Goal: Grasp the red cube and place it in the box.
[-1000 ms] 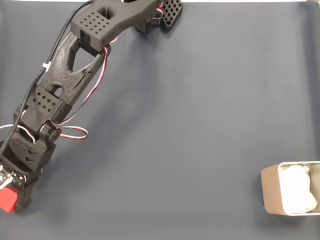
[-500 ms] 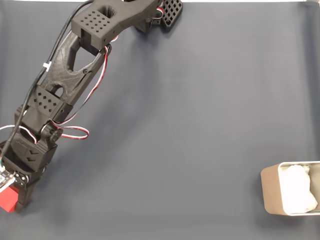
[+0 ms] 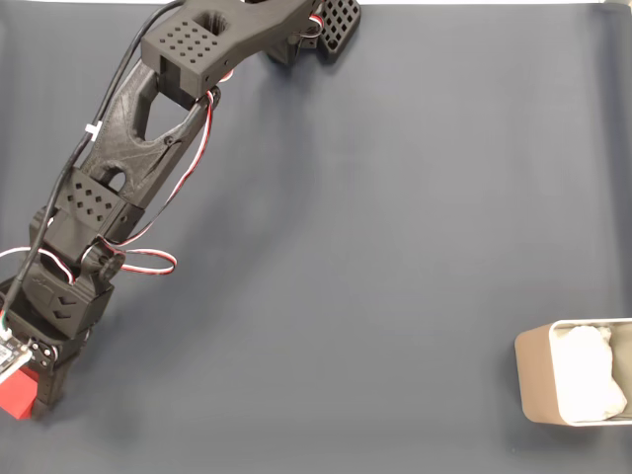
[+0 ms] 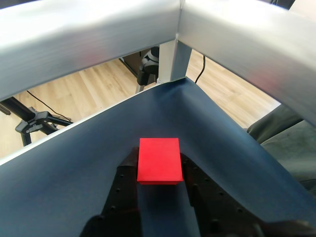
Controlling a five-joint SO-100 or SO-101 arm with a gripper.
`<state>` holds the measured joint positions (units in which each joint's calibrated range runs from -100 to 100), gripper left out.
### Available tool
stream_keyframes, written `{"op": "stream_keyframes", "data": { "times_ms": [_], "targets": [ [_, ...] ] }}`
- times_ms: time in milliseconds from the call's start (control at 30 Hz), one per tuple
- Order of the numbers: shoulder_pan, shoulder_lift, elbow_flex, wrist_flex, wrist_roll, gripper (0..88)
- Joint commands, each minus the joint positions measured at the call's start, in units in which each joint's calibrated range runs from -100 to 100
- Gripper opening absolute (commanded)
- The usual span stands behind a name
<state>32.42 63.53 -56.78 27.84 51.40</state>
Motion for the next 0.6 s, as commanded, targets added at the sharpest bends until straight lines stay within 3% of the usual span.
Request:
{"op": "stream_keyframes", "data": {
  "times_ms": [0, 567],
  "targets": [
    [-1.1, -6.16, -0.43, -0.55, 0.49, 4.5],
    [-9.98, -32.42, 22.11, 1.01, 0.2, 3.2]
  ]
}}
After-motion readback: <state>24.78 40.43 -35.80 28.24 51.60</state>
